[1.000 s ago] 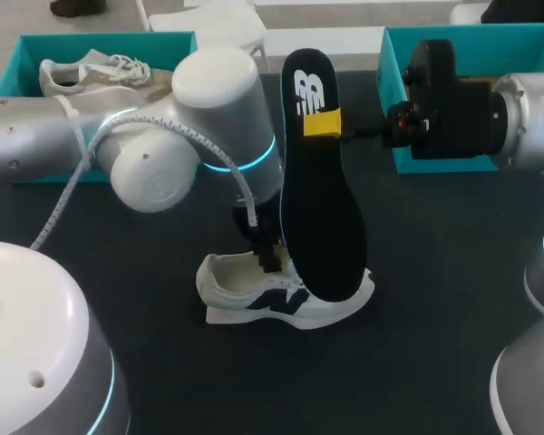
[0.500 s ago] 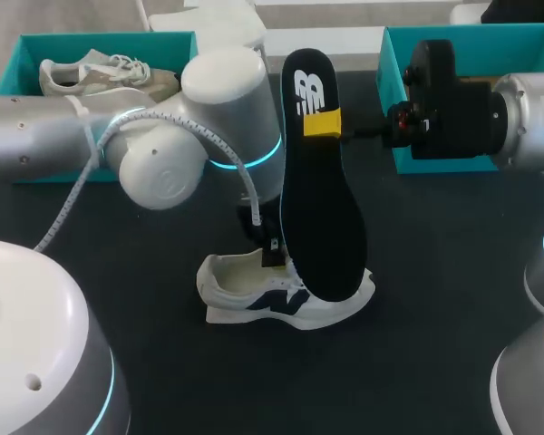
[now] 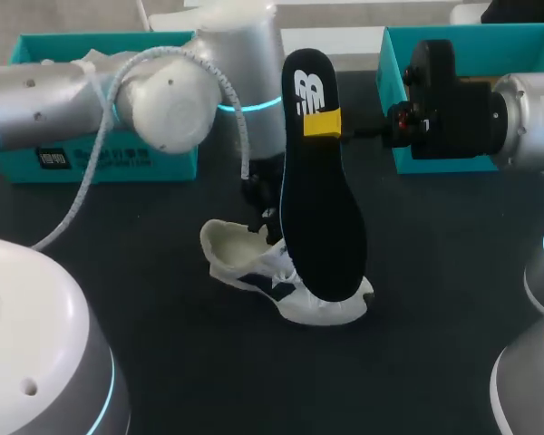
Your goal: Take the shoe out of the shoebox, open the shoe tongue, remove and reinsert the insole, then place the shoe into the shoebox
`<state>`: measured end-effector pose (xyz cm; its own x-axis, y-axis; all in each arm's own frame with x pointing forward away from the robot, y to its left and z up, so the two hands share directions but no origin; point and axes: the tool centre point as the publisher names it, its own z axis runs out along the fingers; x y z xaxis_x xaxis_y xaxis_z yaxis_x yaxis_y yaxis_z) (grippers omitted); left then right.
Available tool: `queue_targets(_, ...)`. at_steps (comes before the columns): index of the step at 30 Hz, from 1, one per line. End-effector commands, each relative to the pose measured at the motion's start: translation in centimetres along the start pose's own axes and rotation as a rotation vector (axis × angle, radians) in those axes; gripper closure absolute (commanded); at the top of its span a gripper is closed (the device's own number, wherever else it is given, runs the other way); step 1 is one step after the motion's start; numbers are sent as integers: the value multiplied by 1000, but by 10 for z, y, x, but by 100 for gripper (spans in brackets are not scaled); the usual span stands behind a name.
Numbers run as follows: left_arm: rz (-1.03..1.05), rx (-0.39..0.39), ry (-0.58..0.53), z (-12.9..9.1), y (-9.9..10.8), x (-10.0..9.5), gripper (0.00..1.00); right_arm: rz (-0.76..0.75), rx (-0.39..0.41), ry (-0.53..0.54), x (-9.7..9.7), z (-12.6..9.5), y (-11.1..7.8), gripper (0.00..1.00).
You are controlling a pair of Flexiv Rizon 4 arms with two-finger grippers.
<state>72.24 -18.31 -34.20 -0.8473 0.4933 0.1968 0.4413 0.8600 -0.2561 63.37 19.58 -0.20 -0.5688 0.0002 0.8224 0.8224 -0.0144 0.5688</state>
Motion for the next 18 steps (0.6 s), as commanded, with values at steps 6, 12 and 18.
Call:
queue_targets(6,931,-357,432,-8,-15,22,100,2,2,-4,0,3,1,100)
queue_targets(12,931,-357,432,-8,-15,22,100,2,2,-4,0,3,1,100)
queue_targets(18,931,-357,432,-8,-15,22,100,2,2,-4,0,3,1,100)
